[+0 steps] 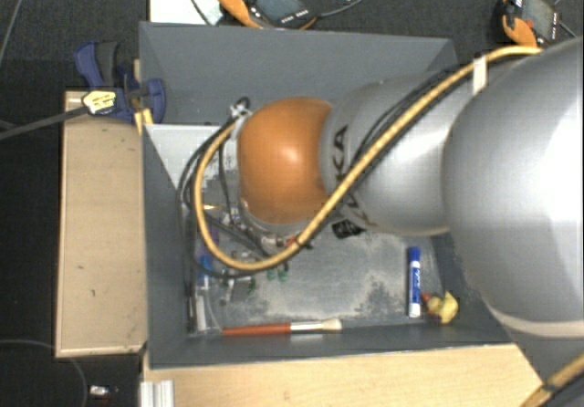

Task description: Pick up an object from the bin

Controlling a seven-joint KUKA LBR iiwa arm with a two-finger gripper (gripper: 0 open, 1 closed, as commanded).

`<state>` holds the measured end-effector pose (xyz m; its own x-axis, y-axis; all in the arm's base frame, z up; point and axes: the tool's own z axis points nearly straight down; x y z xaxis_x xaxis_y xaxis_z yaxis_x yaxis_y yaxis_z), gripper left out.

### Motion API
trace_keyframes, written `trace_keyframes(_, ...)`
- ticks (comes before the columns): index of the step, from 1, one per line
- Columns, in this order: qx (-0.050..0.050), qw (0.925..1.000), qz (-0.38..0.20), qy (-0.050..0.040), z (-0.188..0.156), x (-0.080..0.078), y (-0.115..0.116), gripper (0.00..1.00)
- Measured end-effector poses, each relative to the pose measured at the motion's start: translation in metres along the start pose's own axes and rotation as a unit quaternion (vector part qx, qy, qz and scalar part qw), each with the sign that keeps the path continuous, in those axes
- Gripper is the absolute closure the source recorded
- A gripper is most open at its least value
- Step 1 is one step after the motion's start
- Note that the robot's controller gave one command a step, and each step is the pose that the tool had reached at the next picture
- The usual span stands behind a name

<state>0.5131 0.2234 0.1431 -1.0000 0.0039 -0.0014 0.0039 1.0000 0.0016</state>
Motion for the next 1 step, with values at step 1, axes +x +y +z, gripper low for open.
trace_keyframes(1,0.001,0.9919,0.127,0.0016,0.0734,-0.0082,-0.0109,0.0)
